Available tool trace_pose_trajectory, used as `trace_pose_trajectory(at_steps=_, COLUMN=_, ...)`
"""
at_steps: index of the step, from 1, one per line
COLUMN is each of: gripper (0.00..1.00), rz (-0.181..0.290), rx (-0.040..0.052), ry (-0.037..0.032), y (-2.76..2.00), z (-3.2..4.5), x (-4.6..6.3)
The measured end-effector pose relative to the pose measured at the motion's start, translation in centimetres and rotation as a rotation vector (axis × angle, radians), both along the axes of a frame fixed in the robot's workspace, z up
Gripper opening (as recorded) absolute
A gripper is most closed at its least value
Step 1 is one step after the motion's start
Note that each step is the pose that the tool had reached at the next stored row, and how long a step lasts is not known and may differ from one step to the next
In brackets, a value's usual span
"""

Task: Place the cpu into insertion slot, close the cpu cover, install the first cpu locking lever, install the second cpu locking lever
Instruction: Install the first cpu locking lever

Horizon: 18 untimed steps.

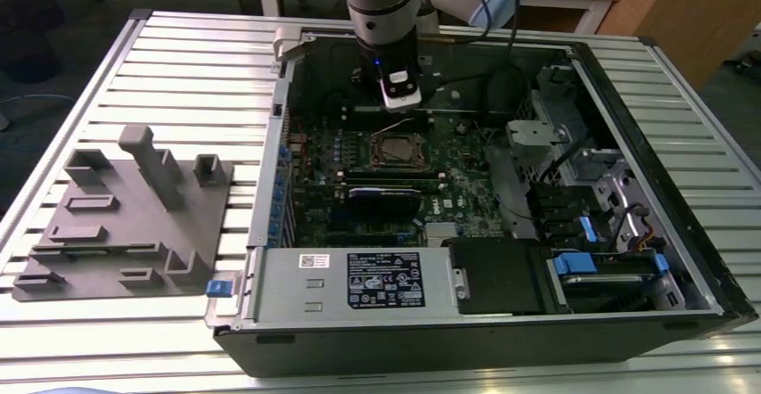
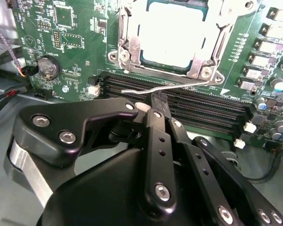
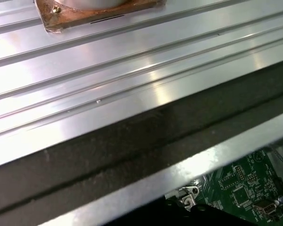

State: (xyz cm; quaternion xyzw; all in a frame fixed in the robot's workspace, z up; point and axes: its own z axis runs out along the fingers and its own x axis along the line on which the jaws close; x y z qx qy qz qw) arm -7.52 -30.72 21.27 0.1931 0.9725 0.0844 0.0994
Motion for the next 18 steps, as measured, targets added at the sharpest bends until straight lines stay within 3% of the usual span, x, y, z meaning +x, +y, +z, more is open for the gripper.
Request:
trace_pose_trajectory(at_steps=5, gripper=0.11, rz=0.000, rx=-0.0002, ry=0.0002, y=0.01, z=0.02, x=0.00)
trace_pose_trajectory(at_steps=10, gripper=0.11, rz=0.000, rx=-0.0001, ry=0.0001, y=0.46, z=0.00, x=-0.01)
trace_pose_trajectory(at_steps=13, gripper=0.11, rz=0.000, rx=0.0005, ry=0.0001, y=0.51, z=0.03, x=-0.01)
trace_pose_trajectory(at_steps=18, gripper=0.11, rz=0.000, rx=0.0008, ry=0.0001, y=0.51, z=0.65, x=-0.02)
